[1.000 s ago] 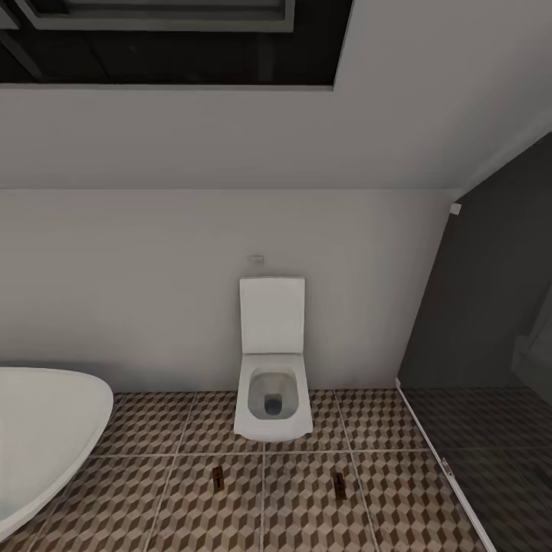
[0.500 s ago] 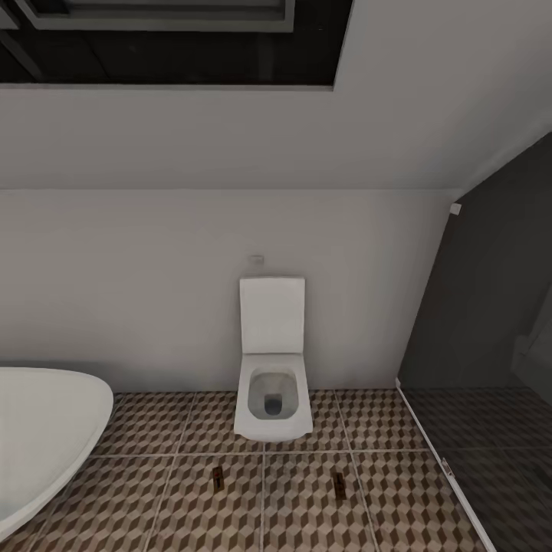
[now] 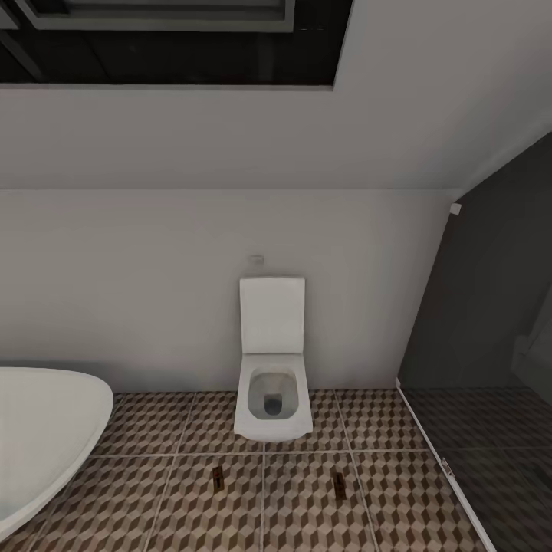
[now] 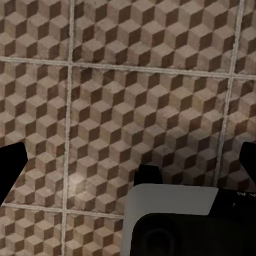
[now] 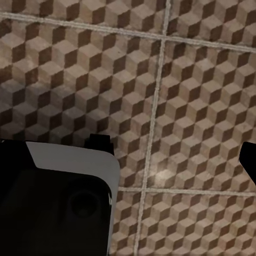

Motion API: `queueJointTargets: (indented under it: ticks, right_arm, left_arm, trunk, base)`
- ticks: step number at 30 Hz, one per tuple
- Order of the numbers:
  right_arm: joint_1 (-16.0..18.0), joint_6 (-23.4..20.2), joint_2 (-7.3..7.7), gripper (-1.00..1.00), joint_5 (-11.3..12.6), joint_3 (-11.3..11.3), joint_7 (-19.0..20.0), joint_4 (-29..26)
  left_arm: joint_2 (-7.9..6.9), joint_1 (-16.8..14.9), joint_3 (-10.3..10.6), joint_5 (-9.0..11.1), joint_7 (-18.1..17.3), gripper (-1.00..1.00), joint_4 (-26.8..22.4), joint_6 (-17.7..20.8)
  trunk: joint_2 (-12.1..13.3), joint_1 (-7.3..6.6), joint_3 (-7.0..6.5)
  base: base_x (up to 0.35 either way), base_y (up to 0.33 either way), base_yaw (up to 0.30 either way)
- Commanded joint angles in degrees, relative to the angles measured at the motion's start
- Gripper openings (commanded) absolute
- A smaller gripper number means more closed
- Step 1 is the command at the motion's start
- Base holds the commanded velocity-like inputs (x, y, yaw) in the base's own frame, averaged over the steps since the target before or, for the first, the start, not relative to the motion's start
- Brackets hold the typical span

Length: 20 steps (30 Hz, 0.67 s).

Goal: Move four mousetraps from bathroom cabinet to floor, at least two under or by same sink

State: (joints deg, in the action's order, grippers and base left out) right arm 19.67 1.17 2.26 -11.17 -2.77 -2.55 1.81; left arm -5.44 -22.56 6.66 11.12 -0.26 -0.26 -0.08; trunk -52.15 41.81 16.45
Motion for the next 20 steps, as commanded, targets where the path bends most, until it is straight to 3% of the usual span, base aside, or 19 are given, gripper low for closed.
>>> queueJointTargets:
  ticks: [1, 20]
  right_arm:
    - [0.00, 0.11, -0.05, 1.00, -0.59, -0.30, -0.23, 0.17]
    - [-0.41, 0.14, -0.24, 1.00, -0.61, -0.30, -0.53, 0.14]
  left_arm:
    - [-0.01, -0.03, 0.50, 0.57, -0.02, 1.00, 0.00, -0.01]
    - [-0.01, -0.04, 0.47, 0.57, -0.02, 1.00, 0.00, -0.01]
  trunk:
    - [-0.05, 0.00, 0.07]
    - [-0.05, 0.00, 0.07]
  base:
    - [0.000, 0.000, 0.000]
    - [0.000, 0.000, 0.000]
